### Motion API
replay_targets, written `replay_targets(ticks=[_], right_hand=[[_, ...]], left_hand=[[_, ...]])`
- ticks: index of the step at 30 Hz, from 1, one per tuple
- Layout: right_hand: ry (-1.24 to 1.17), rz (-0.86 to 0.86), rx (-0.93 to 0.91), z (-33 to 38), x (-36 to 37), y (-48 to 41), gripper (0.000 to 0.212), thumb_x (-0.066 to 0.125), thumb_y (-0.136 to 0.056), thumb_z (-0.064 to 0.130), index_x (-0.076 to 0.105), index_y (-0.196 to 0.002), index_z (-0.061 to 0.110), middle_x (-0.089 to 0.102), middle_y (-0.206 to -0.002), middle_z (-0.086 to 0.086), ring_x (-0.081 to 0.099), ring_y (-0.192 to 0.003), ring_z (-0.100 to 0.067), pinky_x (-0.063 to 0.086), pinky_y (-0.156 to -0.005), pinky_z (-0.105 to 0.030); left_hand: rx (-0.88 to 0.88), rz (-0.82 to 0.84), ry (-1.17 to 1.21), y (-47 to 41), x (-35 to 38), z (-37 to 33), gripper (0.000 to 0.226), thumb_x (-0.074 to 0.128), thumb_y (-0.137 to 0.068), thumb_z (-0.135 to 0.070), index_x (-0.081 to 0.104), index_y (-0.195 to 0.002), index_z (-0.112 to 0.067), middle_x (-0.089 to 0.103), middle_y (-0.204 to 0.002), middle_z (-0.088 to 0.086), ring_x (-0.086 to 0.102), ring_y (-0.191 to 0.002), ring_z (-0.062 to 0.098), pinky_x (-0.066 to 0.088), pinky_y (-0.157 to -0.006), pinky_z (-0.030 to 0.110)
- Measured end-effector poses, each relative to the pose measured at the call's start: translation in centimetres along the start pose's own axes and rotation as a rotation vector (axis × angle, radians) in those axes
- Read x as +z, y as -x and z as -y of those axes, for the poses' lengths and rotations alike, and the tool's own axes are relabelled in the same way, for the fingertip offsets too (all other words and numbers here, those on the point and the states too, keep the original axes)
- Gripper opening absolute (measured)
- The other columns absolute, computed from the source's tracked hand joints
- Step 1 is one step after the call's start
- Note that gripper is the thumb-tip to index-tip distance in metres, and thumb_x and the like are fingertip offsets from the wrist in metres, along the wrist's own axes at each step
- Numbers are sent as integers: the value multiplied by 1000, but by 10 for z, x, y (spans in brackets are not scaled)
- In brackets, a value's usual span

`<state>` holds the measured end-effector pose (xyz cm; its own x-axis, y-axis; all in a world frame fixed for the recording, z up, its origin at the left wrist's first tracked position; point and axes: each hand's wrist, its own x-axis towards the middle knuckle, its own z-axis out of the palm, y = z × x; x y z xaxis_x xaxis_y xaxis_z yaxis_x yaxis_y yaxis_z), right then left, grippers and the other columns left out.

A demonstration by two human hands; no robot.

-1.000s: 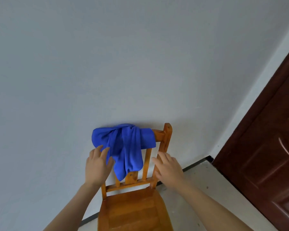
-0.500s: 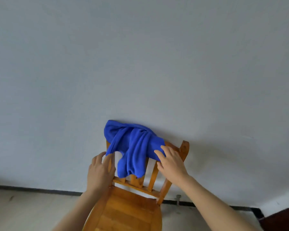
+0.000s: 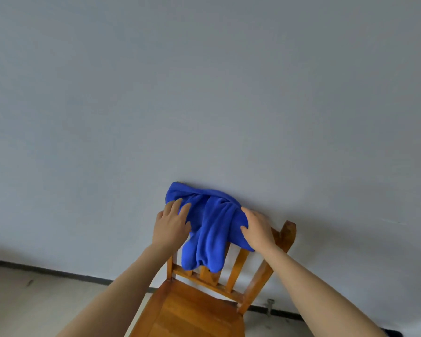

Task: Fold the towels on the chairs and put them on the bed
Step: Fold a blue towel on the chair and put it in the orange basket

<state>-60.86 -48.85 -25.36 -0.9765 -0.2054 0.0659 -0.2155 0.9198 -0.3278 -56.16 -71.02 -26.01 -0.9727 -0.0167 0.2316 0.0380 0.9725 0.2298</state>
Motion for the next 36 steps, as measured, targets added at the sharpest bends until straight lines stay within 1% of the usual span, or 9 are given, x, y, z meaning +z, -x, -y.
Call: replay_targets(ticks=[4, 8, 10, 12, 15, 19, 23, 29, 36], right_hand=[[128, -30, -21, -7, 2, -6, 49, 47, -94, 13, 35, -142, 16, 48, -133, -3, 41, -124, -21, 36, -101, -27], [199, -63, -13, -8, 6, -8, 35, 41, -96, 9, 50, -129, 11, 51, -123, -4, 42, -118, -20, 38, -88, -23], [234, -67, -6, -3, 3, -7, 25, 43, -94, 8, 59, -114, 6, 54, -117, -7, 48, -112, -21, 36, -76, -23], [263, -157, -51, 1, -3, -4, 13, 69, -76, 5, 68, -88, 8, 64, -94, -6, 61, -90, -19, 42, -62, -21], [260, -203, -86, -9, -1, 1, 39, 90, -30, 5, 64, -54, 19, 60, -57, 6, 60, -50, -11, 37, -37, -12], [212, -193, -166, -22, -1, 14, 33, 88, -42, 2, 68, -65, 15, 64, -63, 3, 64, -55, -14, 44, -38, -19], [142, -227, -260, -26, -10, 31, 36, 90, -42, 5, 67, -67, 16, 64, -65, 6, 62, -53, -10, 42, -39, -14], [43, -202, -486, -50, -21, 66, 35, 88, -47, 4, 68, -73, 14, 65, -70, 5, 63, -60, -10, 43, -48, -11], [-21, -109, -656, -68, -20, 117, 29, 86, -51, 4, 66, -69, 13, 64, -67, 3, 62, -58, -11, 10, -47, 3]], left_hand=[[111, -53, -52, -45, 2, -8, 57, 86, -42, -15, 70, -97, -12, 69, -98, 8, 68, -90, 29, 55, -64, 38], [139, 34, -23, -79, 9, -13, 40, 57, -82, -15, 56, -121, -17, 61, -116, 2, 52, -114, 26, 35, -99, 42], [99, 90, -18, -88, 12, -10, 26, 43, -90, -16, 60, -110, -18, 65, -109, -1, 55, -103, 21, 35, -88, 31], [54, 87, 46, -92, 15, -7, 23, 41, -91, -16, 64, -96, -16, 67, -97, 0, 57, -91, 21, 32, -62, 28], [13, 67, 127, -84, 14, -8, 22, 41, -93, -18, 62, -93, -14, 67, -93, 2, 59, -85, 23, 34, -55, 29], [-1, 32, 200, -57, 4, -13, 23, 40, -95, -22, 62, -99, -16, 66, -97, -1, 59, -88, 20, 33, -56, 27], [-85, -35, 237, -23, -14, -18, 21, 42, -95, -24, 62, -103, -21, 66, -100, -4, 59, -90, 19, 34, -64, 25], [-350, -141, 252, 52, -50, -37, 20, 47, -92, -21, 65, -99, -23, 67, -94, -2, 56, -83, 19, 36, -64, 27], [-677, -273, 578, 147, -79, -82, 16, 60, -86, -11, 65, -71, -17, 61, -67, -4, 53, -67, 11, 38, -57, 18]])
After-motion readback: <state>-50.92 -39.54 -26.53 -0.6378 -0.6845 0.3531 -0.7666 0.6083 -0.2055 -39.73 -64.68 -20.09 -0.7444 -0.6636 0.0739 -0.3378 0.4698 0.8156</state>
